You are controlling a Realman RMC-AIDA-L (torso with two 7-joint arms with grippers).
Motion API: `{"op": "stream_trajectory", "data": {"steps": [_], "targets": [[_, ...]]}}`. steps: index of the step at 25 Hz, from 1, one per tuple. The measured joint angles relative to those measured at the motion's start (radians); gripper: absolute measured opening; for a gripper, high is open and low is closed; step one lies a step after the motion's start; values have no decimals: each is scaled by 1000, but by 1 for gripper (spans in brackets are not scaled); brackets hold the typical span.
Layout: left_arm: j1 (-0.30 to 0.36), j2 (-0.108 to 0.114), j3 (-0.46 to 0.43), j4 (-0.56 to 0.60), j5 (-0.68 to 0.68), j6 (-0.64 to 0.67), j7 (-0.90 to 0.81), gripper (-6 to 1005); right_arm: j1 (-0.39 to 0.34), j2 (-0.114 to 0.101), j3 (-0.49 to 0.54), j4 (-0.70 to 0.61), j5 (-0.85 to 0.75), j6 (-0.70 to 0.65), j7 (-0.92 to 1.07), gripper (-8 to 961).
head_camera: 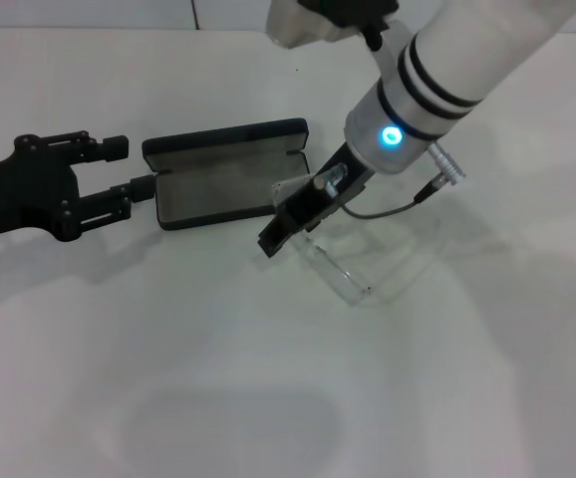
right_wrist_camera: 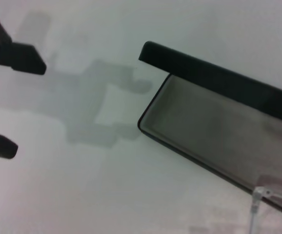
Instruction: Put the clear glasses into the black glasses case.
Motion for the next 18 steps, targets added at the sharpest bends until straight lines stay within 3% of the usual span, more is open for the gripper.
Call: {"op": "stream_trajectory", "data": {"steps": [18], "targets": [[0,-5,-1,-8,-3,-10,16,547,-8,0,-54,40,17,41,26,588]]}}
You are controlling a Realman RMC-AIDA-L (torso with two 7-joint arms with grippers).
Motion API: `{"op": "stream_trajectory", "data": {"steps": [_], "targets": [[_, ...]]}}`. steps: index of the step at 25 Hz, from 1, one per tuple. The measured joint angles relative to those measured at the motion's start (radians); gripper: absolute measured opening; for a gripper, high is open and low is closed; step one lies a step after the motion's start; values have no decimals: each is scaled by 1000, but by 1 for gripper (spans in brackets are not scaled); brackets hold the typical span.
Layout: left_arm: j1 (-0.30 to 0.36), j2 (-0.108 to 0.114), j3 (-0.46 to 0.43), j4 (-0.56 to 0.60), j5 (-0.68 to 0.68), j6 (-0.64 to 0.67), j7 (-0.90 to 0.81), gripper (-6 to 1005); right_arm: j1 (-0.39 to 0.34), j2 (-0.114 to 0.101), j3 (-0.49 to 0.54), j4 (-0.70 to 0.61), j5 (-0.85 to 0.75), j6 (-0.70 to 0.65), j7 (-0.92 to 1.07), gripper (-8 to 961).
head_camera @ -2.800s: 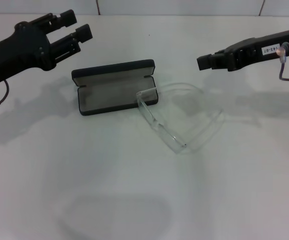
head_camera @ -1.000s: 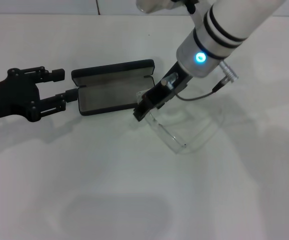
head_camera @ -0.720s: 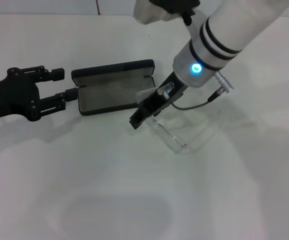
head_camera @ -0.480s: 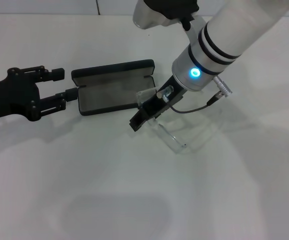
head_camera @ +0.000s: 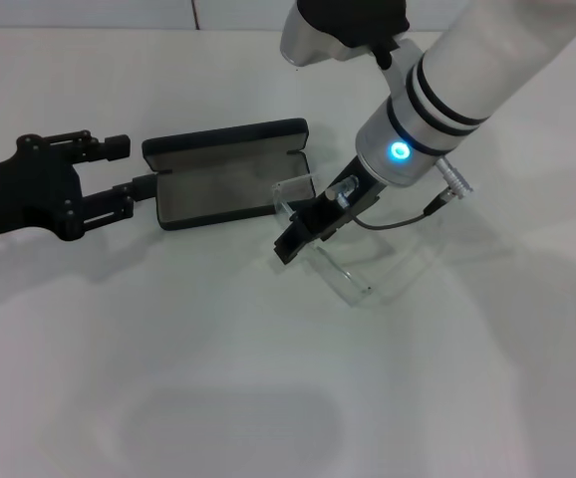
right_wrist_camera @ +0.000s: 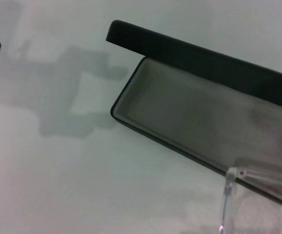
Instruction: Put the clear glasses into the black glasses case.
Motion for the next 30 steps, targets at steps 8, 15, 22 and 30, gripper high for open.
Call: {"op": "stream_trajectory", "data": {"steps": [8,15,22,30], "targets": [[-8,-10,-1,-2,6,-21,1,544,-6,0,-1,13,0,-9,-6,542],[-10,-10,-1,-2,5,-21,4,541,-11,0,1,1,6,-22,-49,502],[-8,-11,-1,-2,2,-20,8,538,-11,0,3,4,6,-41,-47,271],[8,-13,-1,3,-2,-18,8,535,-40,-3,20,-76,-5,-102,-48,155]]}}
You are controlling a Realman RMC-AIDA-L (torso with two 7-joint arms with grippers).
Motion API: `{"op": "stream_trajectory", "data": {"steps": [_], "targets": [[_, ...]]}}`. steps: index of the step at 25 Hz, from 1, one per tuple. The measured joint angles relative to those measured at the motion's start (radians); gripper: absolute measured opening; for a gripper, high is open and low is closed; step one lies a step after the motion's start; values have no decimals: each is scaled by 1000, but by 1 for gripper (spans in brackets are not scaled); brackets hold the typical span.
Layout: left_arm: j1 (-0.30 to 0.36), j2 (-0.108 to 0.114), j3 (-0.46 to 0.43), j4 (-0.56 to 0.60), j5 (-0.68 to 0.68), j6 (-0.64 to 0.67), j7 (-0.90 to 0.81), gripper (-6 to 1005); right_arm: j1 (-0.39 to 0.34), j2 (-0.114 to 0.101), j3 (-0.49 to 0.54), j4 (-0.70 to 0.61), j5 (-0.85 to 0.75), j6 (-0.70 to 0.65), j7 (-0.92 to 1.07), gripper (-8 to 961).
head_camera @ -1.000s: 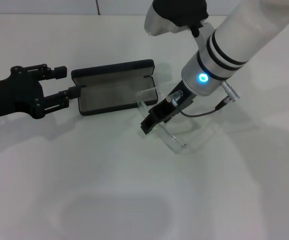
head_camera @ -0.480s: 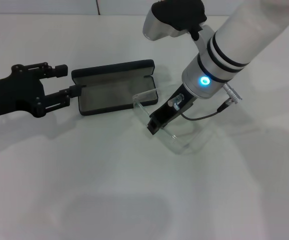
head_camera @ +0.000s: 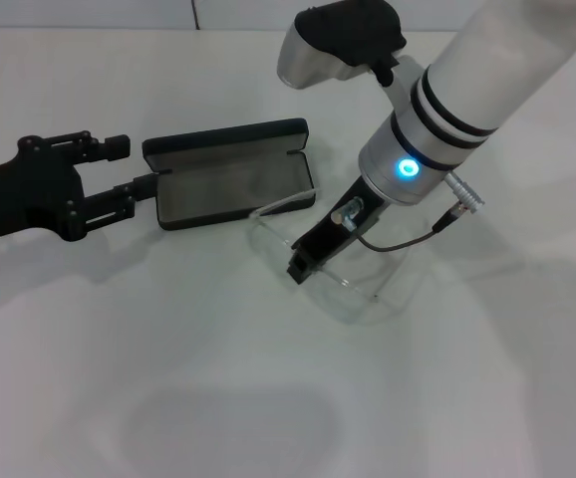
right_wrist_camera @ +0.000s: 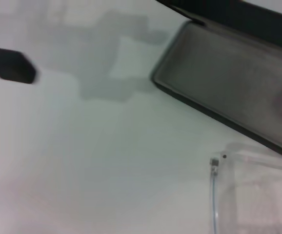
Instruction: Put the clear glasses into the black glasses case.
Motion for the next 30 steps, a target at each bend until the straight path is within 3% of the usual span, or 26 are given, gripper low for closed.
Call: {"op": "stream_trajectory", "data": {"steps": [8,11,17,23,27,30], "targets": [[17,2,-26,3,-19,10,0,531,-185,1,210,-345,-208,-140,19,128],[21,3,-27,3,-37,10,0,530,-229,-1,240,-412,-226,-164,21,113],[45,10,-44,4,-143,11,0,528,-398,-3,315,-666,-228,-160,-50,85],[47,7,-61,4,-181,29,0,525,-531,-4,418,-843,-124,-189,-162,65],[35,-2,-78,4,-215,52,-7,523,-601,-5,516,-831,80,-220,-341,65],[24,-4,-78,3,-276,73,-16,522,-646,-6,578,-746,268,-252,-551,65]]}}
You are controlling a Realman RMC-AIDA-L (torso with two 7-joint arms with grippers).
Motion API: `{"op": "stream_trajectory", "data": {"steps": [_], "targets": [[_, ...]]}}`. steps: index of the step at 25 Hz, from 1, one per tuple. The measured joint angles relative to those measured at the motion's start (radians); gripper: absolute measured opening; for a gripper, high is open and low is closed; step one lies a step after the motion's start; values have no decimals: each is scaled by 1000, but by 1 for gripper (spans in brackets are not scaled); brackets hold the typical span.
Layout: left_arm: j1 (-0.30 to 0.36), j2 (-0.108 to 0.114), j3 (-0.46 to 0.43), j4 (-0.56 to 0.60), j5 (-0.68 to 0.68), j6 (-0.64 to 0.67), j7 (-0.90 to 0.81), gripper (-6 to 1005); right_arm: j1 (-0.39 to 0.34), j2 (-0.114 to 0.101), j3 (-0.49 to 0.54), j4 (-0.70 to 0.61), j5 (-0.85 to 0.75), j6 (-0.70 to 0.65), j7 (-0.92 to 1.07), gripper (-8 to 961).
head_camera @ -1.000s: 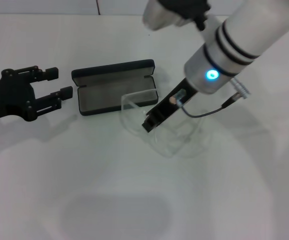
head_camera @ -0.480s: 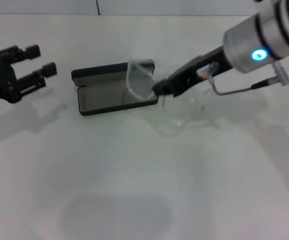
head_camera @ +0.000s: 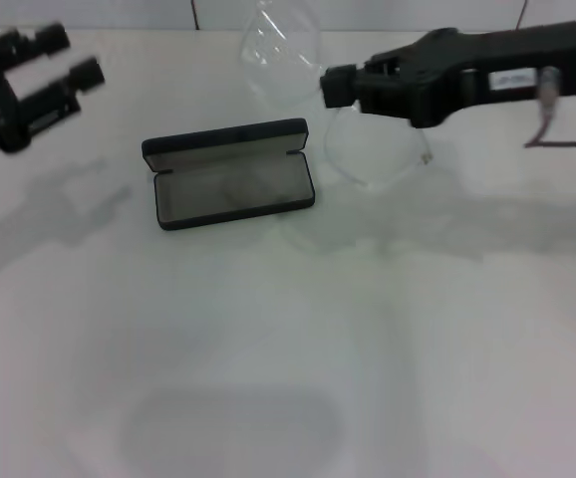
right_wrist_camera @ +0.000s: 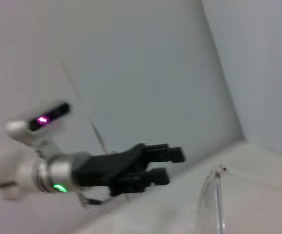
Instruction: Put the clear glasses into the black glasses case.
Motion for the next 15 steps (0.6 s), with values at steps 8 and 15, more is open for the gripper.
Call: {"op": "stream_trajectory", "data": {"steps": [8,15], "targets": [[-73,-5,7,0,-97,15,-114,519,56,-5,157,605,366,-292,-637,65],[-150,-7,27,-1,-98,66,-191,321,70,2,166,791,369,-387,-978,66]]}}
